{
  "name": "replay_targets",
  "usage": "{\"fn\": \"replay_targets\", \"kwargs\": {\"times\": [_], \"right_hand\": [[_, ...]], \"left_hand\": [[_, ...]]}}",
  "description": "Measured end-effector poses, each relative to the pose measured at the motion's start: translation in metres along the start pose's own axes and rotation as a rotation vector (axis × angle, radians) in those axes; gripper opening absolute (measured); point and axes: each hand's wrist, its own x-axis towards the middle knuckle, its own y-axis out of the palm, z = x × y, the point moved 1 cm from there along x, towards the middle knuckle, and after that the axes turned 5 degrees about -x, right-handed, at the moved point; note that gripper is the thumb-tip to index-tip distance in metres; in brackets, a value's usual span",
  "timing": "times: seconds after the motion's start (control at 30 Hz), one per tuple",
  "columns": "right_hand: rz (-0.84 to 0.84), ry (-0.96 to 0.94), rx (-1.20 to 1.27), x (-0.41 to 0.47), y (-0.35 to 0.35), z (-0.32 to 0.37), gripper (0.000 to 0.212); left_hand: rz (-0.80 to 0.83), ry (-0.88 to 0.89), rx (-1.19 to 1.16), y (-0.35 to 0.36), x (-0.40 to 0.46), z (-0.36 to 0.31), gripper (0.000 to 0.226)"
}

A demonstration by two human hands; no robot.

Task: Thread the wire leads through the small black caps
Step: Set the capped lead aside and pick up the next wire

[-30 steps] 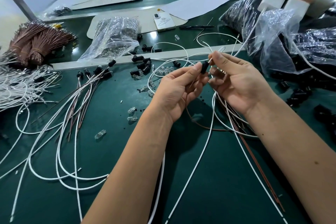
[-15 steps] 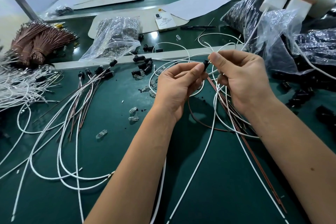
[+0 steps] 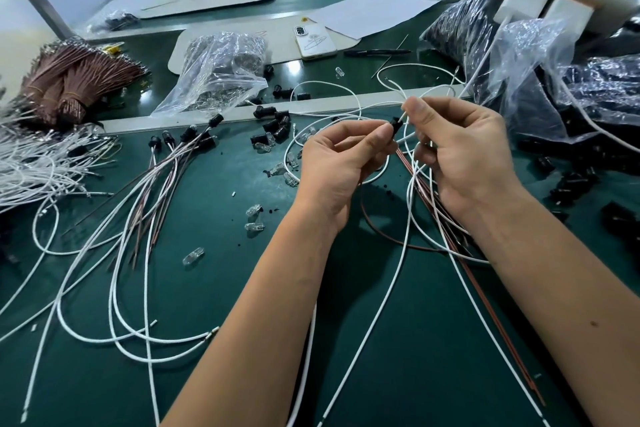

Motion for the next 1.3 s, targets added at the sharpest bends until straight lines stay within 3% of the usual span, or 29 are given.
{"fn": "replay_targets", "kwargs": {"times": [0.3,0.47,0.6,0.77,0.93,1.1,1.3], "right_hand": [[0.009,-0.111,-0.009,-0.004,0.005,0.002,0.009],[-0.001,-0.139,-0.122,-0.005,0.003,0.003,0.013],[0.038,-0.082,-0.178,-0.001,-0.002,0.004,0.015],[0.117,0.064,-0.073,0.004,-0.007,0.005,0.013],[0.205,0.069,0.054,0.005,-0.009,0.006,0.015],[0.263,0.056,0.117,0.005,-0.009,0.006,0.009],[0.313,0.103,0.212,0.005,-0.007,0.004,0.007]], "left_hand": [[0.029,-0.022,-0.091,0.001,0.001,0.001,0.009],[0.005,-0.003,-0.030,0.000,0.001,0.003,0.020],[-0.009,0.012,-0.026,-0.003,0.002,0.002,0.014],[0.065,-0.083,-0.049,-0.001,0.001,0.001,0.006],[0.083,-0.160,-0.161,0.001,0.001,-0.002,0.017],[0.121,-0.193,-0.115,0.001,0.001,-0.003,0.012],[0.229,-0.234,-0.162,0.001,0.000,-0.003,0.027]]}}
